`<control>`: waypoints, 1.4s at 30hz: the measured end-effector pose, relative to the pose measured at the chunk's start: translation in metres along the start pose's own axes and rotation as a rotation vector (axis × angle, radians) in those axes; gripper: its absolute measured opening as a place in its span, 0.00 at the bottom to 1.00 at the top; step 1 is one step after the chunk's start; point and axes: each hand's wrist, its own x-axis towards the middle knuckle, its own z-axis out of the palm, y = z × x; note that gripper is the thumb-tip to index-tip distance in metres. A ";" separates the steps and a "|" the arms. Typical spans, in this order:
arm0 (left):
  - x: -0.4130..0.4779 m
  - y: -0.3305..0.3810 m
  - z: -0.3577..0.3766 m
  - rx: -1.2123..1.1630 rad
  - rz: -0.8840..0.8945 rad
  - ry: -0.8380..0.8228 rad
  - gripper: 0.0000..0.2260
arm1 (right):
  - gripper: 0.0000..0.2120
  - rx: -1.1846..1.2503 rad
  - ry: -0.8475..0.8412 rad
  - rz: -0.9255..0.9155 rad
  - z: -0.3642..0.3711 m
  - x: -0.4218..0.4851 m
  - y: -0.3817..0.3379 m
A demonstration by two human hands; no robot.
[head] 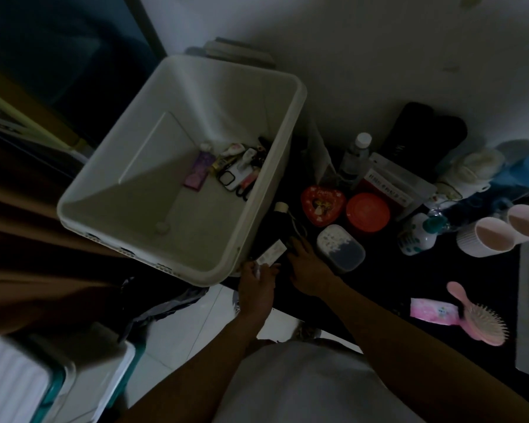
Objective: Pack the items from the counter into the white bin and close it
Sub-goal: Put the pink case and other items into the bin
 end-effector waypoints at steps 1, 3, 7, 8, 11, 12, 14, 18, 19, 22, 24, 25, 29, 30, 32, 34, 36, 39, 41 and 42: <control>-0.001 -0.001 0.000 -0.005 -0.005 -0.009 0.01 | 0.21 0.003 -0.004 0.009 -0.001 -0.001 -0.001; -0.001 -0.005 0.000 -0.008 -0.007 -0.026 0.01 | 0.23 0.012 -0.026 0.034 -0.002 -0.007 -0.001; 0.001 -0.003 -0.002 -0.029 -0.004 -0.047 0.04 | 0.25 0.006 -0.077 0.051 0.000 -0.012 -0.001; 0.003 -0.003 -0.003 -0.029 -0.006 -0.055 0.04 | 0.25 -0.004 -0.086 0.056 0.000 -0.012 -0.002; 0.004 -0.002 -0.003 -0.023 -0.004 -0.052 0.02 | 0.25 -0.064 -0.094 0.068 0.003 -0.016 -0.005; 0.004 -0.003 -0.003 -0.017 -0.003 -0.049 0.02 | 0.25 -0.074 -0.102 0.071 0.004 -0.018 -0.006; 0.005 -0.004 -0.003 -0.017 -0.002 -0.058 0.03 | 0.25 -0.095 -0.121 0.080 0.007 -0.022 -0.006; 0.002 -0.003 -0.003 -0.029 0.009 -0.065 0.06 | 0.23 -0.088 -0.103 0.139 0.010 -0.034 -0.003; 0.002 -0.003 -0.003 -0.037 0.005 -0.065 0.05 | 0.23 -0.073 -0.093 0.155 0.011 -0.038 -0.002; 0.000 -0.003 -0.005 -0.039 0.002 -0.080 0.03 | 0.20 0.053 -0.032 0.177 0.012 -0.047 0.002; -0.001 -0.003 -0.007 -0.030 0.007 -0.099 0.03 | 0.15 0.286 0.048 0.169 0.009 -0.050 0.001; -0.002 -0.002 -0.007 -0.025 0.015 -0.106 0.03 | 0.14 0.407 0.089 0.165 0.006 -0.051 0.000; -0.005 0.002 -0.001 -0.022 0.039 -0.121 0.05 | 0.15 0.683 0.272 0.170 -0.002 -0.057 -0.009; -0.006 0.005 0.002 -0.017 0.043 -0.127 0.05 | 0.15 0.733 0.327 0.174 -0.004 -0.060 -0.011; -0.010 0.015 0.007 -0.026 0.072 -0.135 0.04 | 0.16 0.809 0.447 0.176 -0.009 -0.064 -0.016; -0.017 0.030 0.013 -0.052 0.131 -0.153 0.05 | 0.17 0.811 0.579 0.166 -0.019 -0.070 -0.017; -0.023 0.045 0.019 -0.085 0.169 -0.190 0.05 | 0.17 0.827 0.679 0.168 -0.033 -0.074 -0.016; -0.030 0.071 0.025 -0.149 0.228 -0.260 0.07 | 0.19 0.887 0.804 0.157 -0.057 -0.084 -0.013; -0.033 0.091 0.026 -0.176 0.272 -0.287 0.07 | 0.20 0.908 0.881 0.161 -0.075 -0.090 -0.010; -0.033 0.100 0.026 -0.186 0.290 -0.294 0.08 | 0.20 0.915 0.917 0.167 -0.084 -0.092 -0.010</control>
